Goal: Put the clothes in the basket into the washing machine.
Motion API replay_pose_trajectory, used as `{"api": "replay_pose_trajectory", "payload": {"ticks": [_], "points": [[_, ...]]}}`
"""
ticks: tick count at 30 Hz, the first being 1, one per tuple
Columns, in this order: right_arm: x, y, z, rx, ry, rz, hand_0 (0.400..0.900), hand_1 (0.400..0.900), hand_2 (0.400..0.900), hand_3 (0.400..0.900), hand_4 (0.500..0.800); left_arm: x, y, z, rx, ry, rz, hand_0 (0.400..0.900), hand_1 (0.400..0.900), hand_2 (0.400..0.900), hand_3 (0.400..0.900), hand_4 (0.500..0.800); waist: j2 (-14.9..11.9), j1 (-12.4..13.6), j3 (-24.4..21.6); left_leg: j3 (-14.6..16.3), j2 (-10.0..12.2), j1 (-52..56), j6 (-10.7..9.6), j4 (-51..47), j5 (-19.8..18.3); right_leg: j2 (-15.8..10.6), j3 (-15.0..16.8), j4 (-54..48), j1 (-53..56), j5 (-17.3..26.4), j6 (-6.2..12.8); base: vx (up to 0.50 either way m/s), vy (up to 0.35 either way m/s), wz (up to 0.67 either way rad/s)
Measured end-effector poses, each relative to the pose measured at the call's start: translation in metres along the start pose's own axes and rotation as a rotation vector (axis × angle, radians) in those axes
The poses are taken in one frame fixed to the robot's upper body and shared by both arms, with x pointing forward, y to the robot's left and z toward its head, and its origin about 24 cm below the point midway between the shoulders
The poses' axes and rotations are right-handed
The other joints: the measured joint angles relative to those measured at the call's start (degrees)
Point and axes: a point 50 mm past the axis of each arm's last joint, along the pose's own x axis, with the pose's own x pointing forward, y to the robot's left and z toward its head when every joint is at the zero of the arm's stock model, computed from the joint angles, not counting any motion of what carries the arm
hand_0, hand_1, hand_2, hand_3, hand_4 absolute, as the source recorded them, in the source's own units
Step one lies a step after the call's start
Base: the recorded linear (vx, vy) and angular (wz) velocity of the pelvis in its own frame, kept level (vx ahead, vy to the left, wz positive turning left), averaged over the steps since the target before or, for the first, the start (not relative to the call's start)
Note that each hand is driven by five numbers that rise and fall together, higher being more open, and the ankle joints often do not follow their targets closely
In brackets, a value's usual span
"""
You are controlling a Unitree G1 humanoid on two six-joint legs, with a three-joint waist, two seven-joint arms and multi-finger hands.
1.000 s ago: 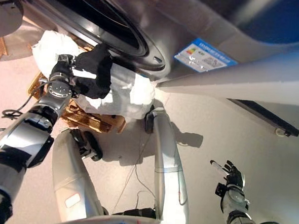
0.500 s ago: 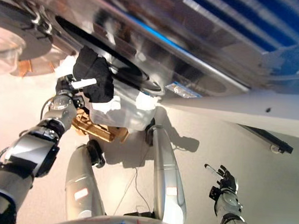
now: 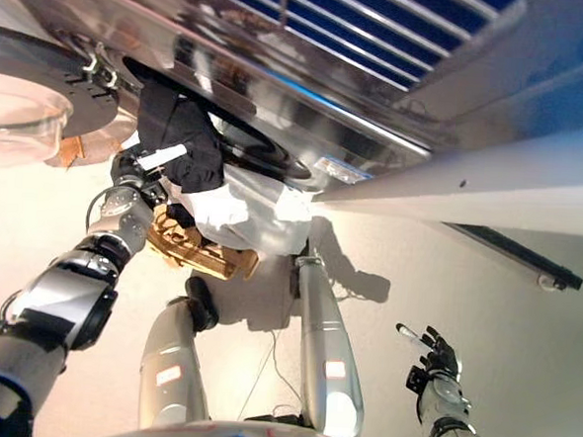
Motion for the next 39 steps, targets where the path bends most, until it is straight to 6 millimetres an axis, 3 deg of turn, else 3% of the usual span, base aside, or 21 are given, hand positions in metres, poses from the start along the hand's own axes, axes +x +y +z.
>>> {"api": "replay_pose_trajectory", "payload": {"ticks": [4, 5, 6, 19, 25, 39], "points": [[0.000, -0.002, -0.003, -0.003, 0.019, -0.005, 0.900, 0.900, 0.900, 0.900, 0.800, 0.002, -0.009, 0.012, -0.023, -0.024, -0.014, 0.400, 0.400, 0.400, 0.400, 0.500, 0.01, -0.64, 0.00, 1.54, -0.08, 1.59, 0.28, -2.39, 1.15, 0.69, 0.97, -3.37, 1.28, 2.16, 0.27, 0.06, -0.043, -0.19], [0.000, -0.002, -0.004, -0.003, 0.023, 0.000, 0.900, 0.900, 0.900, 0.900, 0.800, 0.002, -0.011, 0.014, -0.033, -0.025, -0.015, 0.806, 0.806, 0.806, 0.806, 0.744, 0.01, -0.74, -0.01, 2.06, -0.03, 2.58, 0.21, -3.41, 1.55, 1.02, 1.28, -4.69, 2.13, 2.76, 0.30, 0.05, -0.047, -0.14], [-0.001, -0.002, -0.005, -0.004, 0.024, -0.001, 0.900, 0.900, 0.900, 0.900, 0.800, 0.002, -0.013, 0.016, -0.039, -0.027, -0.019, 0.900, 0.900, 0.900, 0.900, 0.800, 0.05, -0.64, -0.03, 2.54, -0.01, 3.39, 0.21, -4.37, 1.94, 1.17, 1.46, -5.63, 2.73, 3.23, 0.25, 0.05, -0.045, -0.12], [-0.002, -0.006, -0.010, -0.005, 0.032, -0.004, 0.900, 0.900, 0.900, 0.900, 0.800, 0.003, -0.037, 0.045, -0.083, -0.096, -0.073, 0.900, 0.900, 0.900, 0.900, 0.800, 1.63, -0.92, -1.46, 3.69, -0.24, 7.56, -1.35, -13.28, 6.30, 2.37, 1.74, -8.86, 4.09, 4.41, -0.68, 0.04, -0.049, 0.01], [-0.006, -0.017, -0.022, -0.018, 0.050, -0.025, 0.900, 0.900, 0.900, 0.900, 0.800, 0.002, -0.039, 0.039, -0.100, -0.086, -0.076, 0.900, 0.900, 0.900, 0.900, 0.800, 4.12, -0.57, -6.78, 3.34, -0.06, 7.77, -2.09, -15.92, 7.59, 3.03, 0.89, -10.28, 4.12, 4.68, -1.10, 0.00, -0.018, 0.01], [-0.014, -0.031, -0.043, -0.036, 0.097, -0.053, 0.900, 0.900, 0.900, 0.900, 0.800, -0.001, -0.038, 0.017, -0.105, -0.020, -0.058, 0.900, 0.900, 0.900, 0.900, 0.800, 3.84, -0.47, -11.13, 0.95, -0.01, 6.08, -2.31, -15.81, 7.80, 3.04, 0.15, -10.40, 3.34, 4.49, -0.82, 0.00, -0.014, 0.04]]}}
